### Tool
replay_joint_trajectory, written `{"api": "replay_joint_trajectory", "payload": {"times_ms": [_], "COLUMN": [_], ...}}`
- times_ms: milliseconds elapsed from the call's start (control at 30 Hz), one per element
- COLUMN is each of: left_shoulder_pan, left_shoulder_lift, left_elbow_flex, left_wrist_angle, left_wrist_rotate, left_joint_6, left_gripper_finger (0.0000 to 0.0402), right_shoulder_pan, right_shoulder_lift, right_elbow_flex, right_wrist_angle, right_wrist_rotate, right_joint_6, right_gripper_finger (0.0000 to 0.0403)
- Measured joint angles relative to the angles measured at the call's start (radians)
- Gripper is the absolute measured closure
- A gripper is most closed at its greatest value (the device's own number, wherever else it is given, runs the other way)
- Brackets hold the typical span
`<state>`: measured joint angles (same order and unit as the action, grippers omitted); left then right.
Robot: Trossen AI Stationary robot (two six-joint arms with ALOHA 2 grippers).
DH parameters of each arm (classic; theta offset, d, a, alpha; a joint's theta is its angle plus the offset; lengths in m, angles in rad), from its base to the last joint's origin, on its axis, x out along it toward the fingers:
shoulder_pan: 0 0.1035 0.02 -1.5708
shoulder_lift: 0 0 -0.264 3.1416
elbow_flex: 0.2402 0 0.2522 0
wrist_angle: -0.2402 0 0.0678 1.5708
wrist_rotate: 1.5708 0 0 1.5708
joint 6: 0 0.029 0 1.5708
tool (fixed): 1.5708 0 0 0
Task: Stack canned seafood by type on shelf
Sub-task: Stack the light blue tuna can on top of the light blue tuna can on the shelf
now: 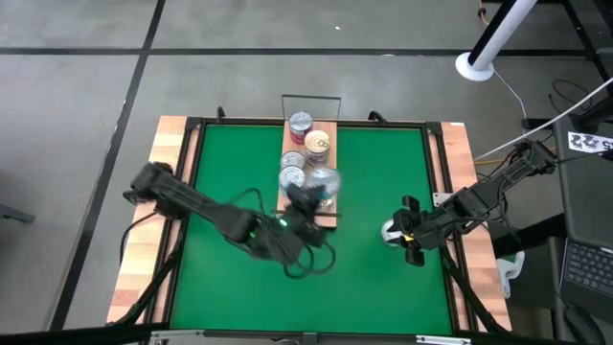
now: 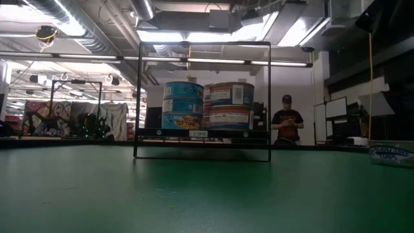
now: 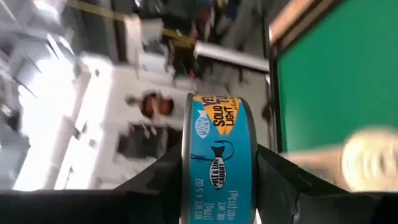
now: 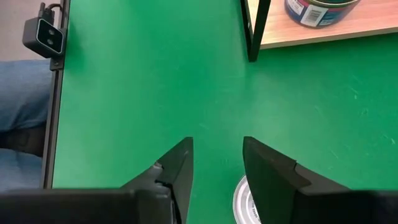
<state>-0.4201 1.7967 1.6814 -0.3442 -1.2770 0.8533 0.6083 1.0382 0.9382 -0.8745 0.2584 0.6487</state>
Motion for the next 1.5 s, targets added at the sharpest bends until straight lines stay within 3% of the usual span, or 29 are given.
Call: {"api": "replay_joint_trajectory", "payload": {"times_ms": [167, 267, 333, 567, 700, 1267, 1500], "left_shoulder_pan": [0.039, 0.076, 0.101, 0.198, 0.232, 0.251, 0.324], "left_shoulder_lift": [-0.111, -0.128, -0.128, -0.128, -0.128, -0.132, -0.168], "left_elbow_flex": [0.0, 0.0, -0.009, -0.142, -0.19, -0.198, -0.198], "left_wrist_angle": [-0.598, -0.827, -0.902, -0.823, -0.734, -0.737, -0.746], "left_wrist_rotate": [0.063, 0.173, 0.225, 0.349, 0.361, 0.483, 0.554], "left_joint_6": [-0.513, -0.731, -0.787, -0.653, -0.558, -0.397, -0.314], "left_gripper_finger": [0.0257, 0.0251, 0.0249, 0.0255, 0.0249, 0.0259, 0.0253], "right_shoulder_pan": [0.0, 0.0, 0.0, 0.0, 0.0, 0.0, 0.0], "right_shoulder_lift": [0.0, 0.0, 0.0, 0.0, 0.0, 0.0, 0.0], "right_elbow_flex": [0.0, 0.0, 0.0, 0.0, 0.0, 0.0, 0.0], "right_wrist_angle": [-0.005, -0.005, -0.004, 0.005, 0.005, 0.005, 0.012], "right_wrist_rotate": [0.016, 0.046, 0.076, 0.124, 0.124, 0.115, 0.143], "right_joint_6": [-0.003, -0.024, -0.044, -0.056, -0.056, -0.053, -0.052], "right_gripper_finger": [0.0262, 0.0262, 0.0262, 0.0262, 0.0262, 0.0262, 0.0262]}}
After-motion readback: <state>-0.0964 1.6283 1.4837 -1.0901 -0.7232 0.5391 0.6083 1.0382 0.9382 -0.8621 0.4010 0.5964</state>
